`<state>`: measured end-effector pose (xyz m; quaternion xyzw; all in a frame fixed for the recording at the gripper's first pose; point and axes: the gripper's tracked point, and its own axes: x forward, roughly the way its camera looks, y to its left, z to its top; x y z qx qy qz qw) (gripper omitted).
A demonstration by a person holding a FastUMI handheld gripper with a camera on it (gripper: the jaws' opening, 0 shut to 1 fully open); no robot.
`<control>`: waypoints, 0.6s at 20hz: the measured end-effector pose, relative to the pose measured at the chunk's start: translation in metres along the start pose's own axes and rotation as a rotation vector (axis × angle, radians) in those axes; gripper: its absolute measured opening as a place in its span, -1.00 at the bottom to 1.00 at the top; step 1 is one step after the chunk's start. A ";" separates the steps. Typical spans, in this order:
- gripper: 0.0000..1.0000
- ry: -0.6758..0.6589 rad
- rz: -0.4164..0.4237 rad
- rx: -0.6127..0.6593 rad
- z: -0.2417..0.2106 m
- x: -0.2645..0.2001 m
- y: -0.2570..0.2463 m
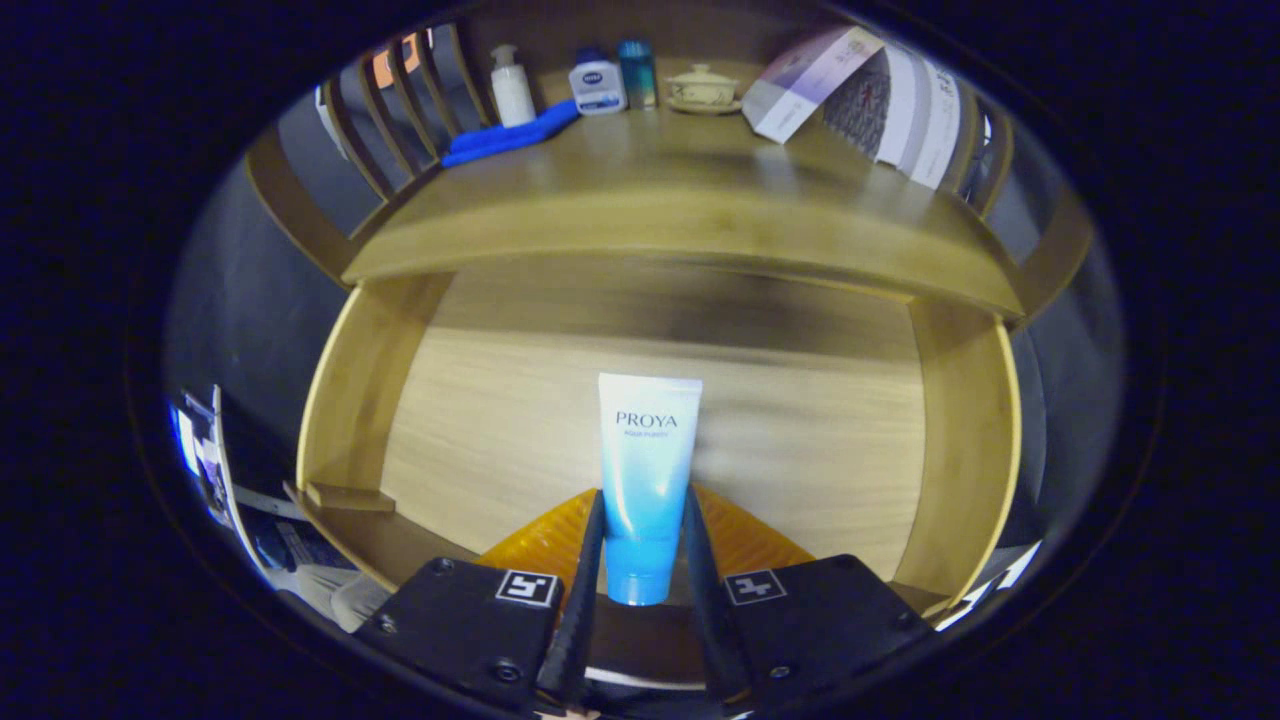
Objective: Pull open the drawer, take out the items inside it, and place them on the countertop above the cabinet.
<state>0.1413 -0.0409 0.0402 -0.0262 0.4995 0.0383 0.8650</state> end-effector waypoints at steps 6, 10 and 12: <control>-0.06 -0.112 -0.025 0.023 0.035 -0.049 -0.011; -0.06 -0.170 -0.040 0.031 0.068 -0.058 -0.010; -0.06 -0.189 -0.045 0.038 0.087 -0.052 -0.008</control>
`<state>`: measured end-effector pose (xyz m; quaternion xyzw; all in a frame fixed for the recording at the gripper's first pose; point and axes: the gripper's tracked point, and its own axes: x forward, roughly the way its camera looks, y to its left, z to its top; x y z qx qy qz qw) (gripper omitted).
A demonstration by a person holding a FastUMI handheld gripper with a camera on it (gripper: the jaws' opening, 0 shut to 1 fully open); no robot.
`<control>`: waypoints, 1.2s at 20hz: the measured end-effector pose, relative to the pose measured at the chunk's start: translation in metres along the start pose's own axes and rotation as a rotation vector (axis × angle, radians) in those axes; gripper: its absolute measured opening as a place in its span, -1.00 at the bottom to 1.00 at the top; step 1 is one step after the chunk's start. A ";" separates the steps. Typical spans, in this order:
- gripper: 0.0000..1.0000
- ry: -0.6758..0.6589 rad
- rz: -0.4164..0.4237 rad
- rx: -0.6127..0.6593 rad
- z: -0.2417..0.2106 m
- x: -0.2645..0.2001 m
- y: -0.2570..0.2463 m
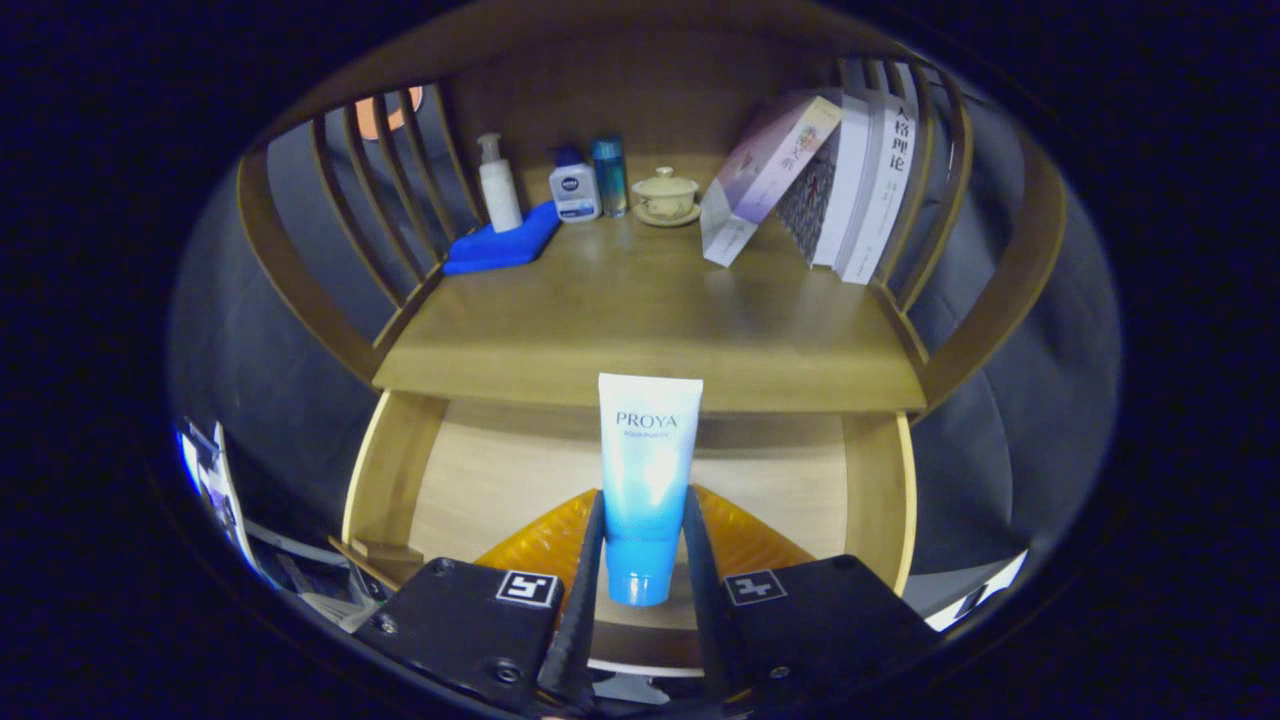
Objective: Pull open the drawer, take out the items inside it, and place them on the countertop above the cabinet.
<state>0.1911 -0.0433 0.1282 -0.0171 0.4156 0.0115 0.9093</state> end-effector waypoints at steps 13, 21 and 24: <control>-0.06 -0.073 -0.027 0.006 0.090 0.071 0.012; -0.04 -0.118 -0.034 0.048 0.089 0.108 0.009; 0.05 -0.143 -0.041 0.058 0.088 0.110 0.007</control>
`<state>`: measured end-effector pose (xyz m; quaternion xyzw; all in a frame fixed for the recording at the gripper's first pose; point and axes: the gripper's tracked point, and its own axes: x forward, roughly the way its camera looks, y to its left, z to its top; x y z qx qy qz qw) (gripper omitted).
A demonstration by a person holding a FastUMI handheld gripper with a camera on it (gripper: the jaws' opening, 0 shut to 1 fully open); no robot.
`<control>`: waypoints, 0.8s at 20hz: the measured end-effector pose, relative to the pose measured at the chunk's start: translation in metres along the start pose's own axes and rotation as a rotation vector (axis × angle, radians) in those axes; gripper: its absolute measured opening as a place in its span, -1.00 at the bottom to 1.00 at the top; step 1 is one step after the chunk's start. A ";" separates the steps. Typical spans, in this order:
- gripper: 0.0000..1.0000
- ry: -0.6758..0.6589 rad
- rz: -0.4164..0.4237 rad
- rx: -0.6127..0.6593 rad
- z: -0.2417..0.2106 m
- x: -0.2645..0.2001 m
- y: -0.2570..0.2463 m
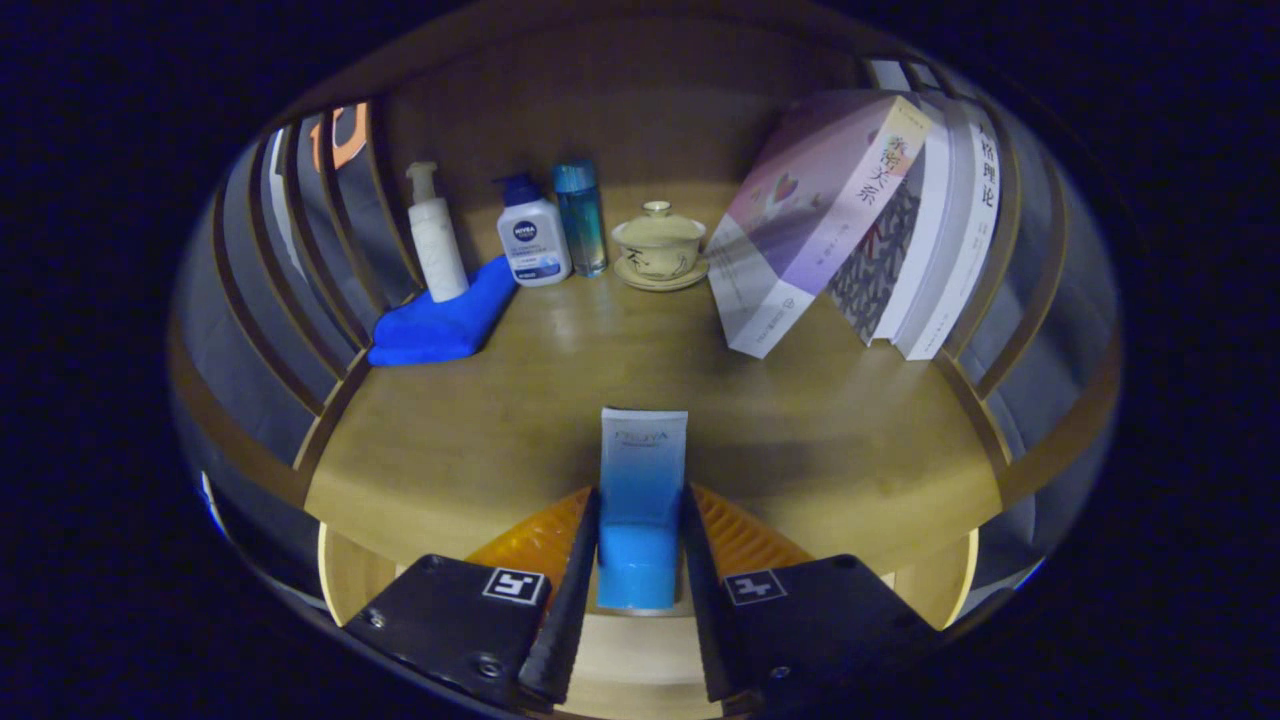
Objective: Pull open the drawer, take out the items inside it, and place them on the countertop above the cabinet.
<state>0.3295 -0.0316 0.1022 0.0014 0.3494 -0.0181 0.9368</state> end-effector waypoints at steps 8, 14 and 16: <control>0.34 -0.126 -0.014 -0.003 0.014 -0.021 0.000; 0.34 -0.274 0.020 -0.011 0.010 -0.080 0.008; 0.34 -0.356 0.017 -0.042 0.001 -0.104 0.005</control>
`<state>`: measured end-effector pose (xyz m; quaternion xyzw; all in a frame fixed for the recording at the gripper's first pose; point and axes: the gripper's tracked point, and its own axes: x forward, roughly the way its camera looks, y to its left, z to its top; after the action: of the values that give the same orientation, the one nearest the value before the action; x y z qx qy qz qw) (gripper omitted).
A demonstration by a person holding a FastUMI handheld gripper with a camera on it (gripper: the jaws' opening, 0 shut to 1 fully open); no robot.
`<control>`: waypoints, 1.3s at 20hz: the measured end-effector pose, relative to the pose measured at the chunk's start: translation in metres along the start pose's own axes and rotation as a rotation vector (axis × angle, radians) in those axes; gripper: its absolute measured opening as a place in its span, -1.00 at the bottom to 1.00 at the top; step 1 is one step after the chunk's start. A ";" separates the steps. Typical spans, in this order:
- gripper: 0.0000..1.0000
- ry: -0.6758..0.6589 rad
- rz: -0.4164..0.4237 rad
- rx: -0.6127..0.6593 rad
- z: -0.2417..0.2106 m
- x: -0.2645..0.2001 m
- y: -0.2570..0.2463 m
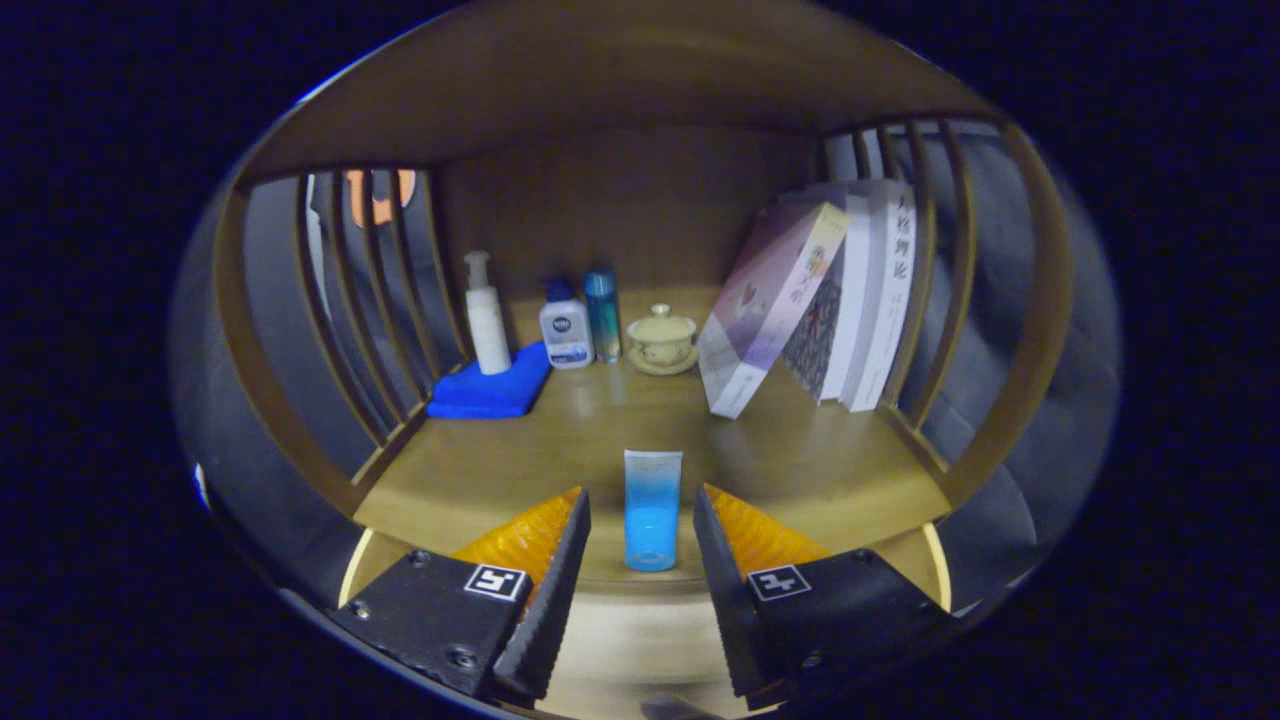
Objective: Pull open the drawer, take out the items inside it, and place them on the countertop above the cabinet.
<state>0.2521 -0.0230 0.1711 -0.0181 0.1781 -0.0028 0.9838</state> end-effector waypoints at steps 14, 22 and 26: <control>0.99 -0.359 -0.056 -0.002 -0.060 -0.152 -0.046; 0.99 -0.439 -0.107 0.033 -0.155 -0.187 -0.046; 0.99 -0.446 -0.126 0.029 -0.197 -0.186 -0.039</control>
<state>0.0086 -0.0668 0.0530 -0.0151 -0.0451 -0.0626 0.9969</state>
